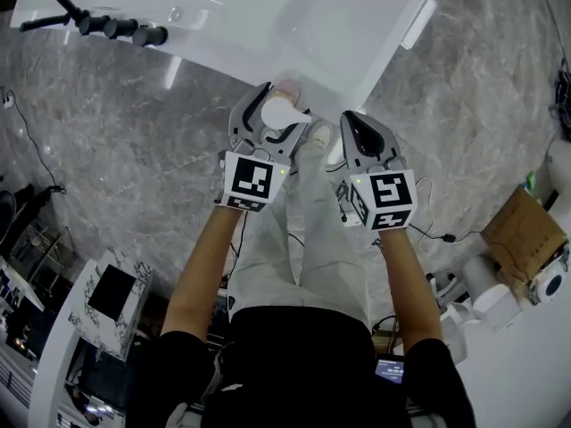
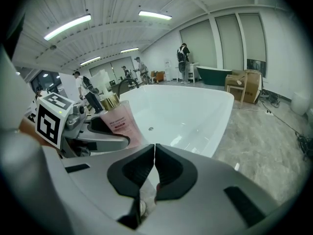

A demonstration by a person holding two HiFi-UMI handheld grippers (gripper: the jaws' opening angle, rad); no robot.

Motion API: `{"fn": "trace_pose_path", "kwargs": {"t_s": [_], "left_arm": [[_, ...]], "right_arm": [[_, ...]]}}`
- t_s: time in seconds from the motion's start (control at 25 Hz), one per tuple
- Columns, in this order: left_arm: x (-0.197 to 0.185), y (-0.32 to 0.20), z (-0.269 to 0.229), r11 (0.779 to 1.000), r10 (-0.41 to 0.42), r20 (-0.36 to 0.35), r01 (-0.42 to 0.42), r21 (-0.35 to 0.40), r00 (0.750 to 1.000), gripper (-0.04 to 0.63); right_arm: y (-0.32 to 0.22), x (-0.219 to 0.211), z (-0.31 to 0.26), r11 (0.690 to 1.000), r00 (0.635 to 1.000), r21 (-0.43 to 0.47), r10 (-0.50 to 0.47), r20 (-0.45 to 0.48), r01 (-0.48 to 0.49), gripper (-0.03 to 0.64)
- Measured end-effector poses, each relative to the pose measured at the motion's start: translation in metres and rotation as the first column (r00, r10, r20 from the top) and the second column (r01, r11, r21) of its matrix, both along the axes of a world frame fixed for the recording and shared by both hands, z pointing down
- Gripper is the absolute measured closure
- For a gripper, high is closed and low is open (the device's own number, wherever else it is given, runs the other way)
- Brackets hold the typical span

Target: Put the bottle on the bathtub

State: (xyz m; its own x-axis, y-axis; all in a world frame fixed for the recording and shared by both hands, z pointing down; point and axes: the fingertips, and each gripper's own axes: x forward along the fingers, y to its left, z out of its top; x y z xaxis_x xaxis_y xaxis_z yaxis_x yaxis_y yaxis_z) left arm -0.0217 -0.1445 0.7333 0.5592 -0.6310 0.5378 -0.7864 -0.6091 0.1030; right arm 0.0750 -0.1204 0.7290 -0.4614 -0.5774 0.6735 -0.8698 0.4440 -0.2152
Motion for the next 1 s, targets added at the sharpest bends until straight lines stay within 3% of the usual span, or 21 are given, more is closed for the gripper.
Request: {"fn": "trace_pose_path", "kwargs": {"t_s": [0.6, 1.0], "left_arm": [[-0.043, 0.044, -0.082, 0.997, 0.014, 0.01, -0.013, -0.081, 1.0, 0.281], [-0.069, 0.034, -0.19, 0.99, -0.143, -0.069, 0.142, -0.01, 0.987, 0.468]], "right_arm": [[-0.003, -0.029, -0.109, 0.993, 0.999, 0.11, -0.034, -0.008, 0.035, 0.594], [-0.002, -0.034, -0.195, 0.98, 0.998, 0.19, -0.065, 0.023, 0.059, 0.594]]}}
